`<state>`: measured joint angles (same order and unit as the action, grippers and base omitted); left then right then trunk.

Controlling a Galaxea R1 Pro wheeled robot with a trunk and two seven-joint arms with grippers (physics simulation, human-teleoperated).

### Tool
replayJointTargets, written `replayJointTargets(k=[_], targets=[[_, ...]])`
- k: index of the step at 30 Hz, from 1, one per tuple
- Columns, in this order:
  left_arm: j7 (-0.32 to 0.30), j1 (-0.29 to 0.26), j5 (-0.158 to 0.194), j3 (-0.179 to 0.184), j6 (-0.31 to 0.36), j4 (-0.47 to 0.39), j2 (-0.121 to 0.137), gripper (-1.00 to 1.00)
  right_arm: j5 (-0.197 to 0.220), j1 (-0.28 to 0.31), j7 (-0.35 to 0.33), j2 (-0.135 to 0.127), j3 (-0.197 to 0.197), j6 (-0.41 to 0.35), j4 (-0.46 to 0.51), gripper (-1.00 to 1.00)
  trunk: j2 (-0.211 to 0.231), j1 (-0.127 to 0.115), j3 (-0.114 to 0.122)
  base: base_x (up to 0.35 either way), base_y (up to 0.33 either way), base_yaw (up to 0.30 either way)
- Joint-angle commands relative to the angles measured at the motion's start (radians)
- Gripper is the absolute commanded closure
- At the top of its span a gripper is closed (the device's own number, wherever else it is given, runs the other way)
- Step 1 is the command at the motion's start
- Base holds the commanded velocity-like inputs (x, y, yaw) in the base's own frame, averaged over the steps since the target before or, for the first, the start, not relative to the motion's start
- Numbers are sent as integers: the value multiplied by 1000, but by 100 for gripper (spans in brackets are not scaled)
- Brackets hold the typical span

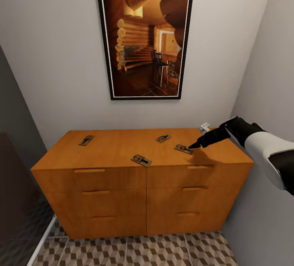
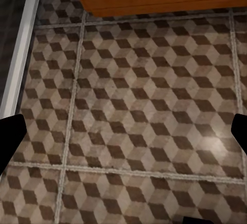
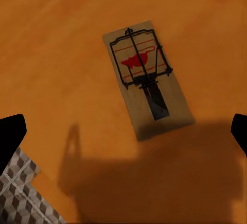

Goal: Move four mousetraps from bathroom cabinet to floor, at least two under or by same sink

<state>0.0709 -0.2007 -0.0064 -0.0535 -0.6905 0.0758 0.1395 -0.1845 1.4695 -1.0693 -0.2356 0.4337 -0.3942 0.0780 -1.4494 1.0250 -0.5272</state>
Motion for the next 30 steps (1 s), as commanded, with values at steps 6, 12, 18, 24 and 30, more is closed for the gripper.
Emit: replayJointTargets(k=[6, 12, 18, 24, 30], targets=[[0, -2, -1, -5, -6, 4, 0, -100, -10, 0, -5, -10, -9, -1, -4, -100, -1, 0, -1, 0, 0, 0], [0, -2, -1, -5, -6, 4, 0, -100, -10, 0, -6, -15, -9, 38, -34, -100, -1, 0, -1, 0, 0, 0], [0, -2, -1, -5, -7, 4, 0, -100, -10, 0, -5, -15, -9, 46, -42, -100, -1, 0, -1, 0, 0, 0], [0, -2, -1, -5, -7, 4, 0, -100, -10, 0, -5, -15, -9, 47, -46, -100, -1, 0, -1, 0, 46, 0], [0, -2, -1, -5, -7, 4, 0, -100, -10, 0, -4, -13, -9, 48, -47, -100, -1, 0, -1, 0, 68, 0]])
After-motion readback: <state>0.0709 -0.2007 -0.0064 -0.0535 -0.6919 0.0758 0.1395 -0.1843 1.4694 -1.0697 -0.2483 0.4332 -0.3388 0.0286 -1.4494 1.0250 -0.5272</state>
